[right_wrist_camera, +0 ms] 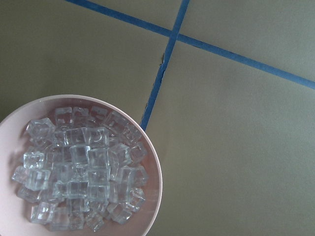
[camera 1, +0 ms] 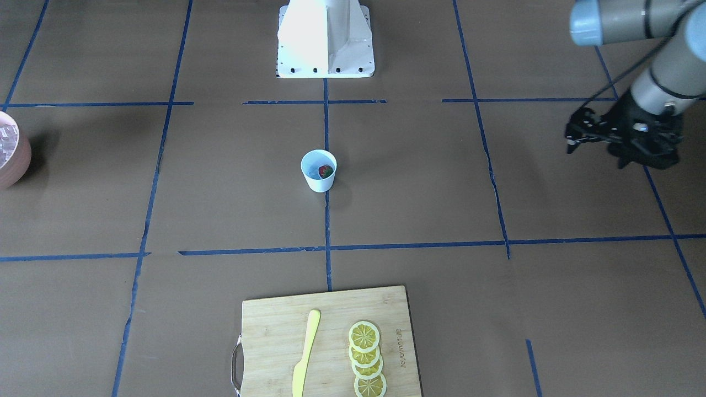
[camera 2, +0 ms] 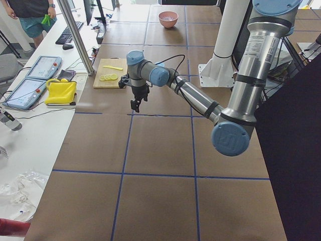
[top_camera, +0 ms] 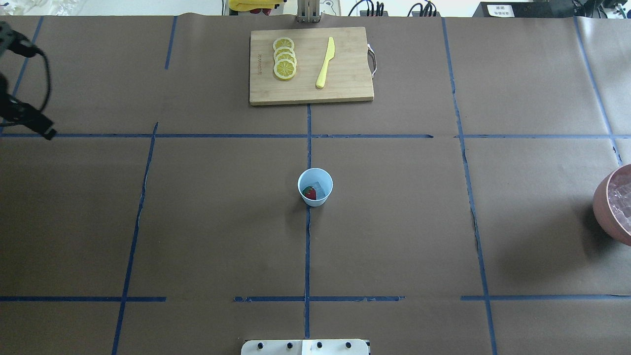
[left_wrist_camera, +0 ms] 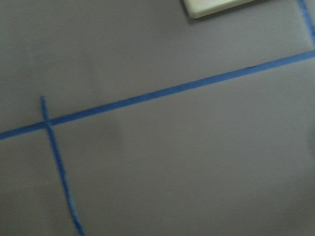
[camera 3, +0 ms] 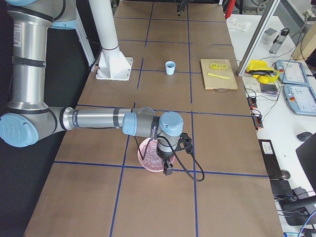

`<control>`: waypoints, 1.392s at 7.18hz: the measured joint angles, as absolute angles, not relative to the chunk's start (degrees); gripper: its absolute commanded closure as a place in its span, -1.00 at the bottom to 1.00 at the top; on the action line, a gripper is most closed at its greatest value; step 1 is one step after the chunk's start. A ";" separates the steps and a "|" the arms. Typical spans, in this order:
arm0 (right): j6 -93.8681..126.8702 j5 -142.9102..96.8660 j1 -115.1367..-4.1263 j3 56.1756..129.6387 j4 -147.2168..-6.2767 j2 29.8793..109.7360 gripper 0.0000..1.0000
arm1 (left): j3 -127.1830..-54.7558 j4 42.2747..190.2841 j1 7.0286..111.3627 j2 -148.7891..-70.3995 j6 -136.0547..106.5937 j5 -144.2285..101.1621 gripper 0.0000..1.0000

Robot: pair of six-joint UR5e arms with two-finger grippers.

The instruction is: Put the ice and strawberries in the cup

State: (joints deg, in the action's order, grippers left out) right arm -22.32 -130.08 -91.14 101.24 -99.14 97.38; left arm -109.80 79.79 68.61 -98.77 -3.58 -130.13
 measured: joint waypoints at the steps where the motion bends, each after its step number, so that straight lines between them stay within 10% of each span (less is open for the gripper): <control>1: -22.32 -130.08 -91.14 101.25 -99.14 97.38 -1.00 | -107.78 79.80 75.34 -94.37 5.44 -133.83 -1.00; 10: -22.29 -130.00 -91.14 101.08 -99.14 97.14 -0.98 | -96.15 82.62 90.70 -86.91 17.44 -136.02 -1.00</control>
State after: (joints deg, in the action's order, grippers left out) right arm -22.29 -130.00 -91.14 101.08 -99.14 97.14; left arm -96.15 82.62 90.70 -86.91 17.44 -136.02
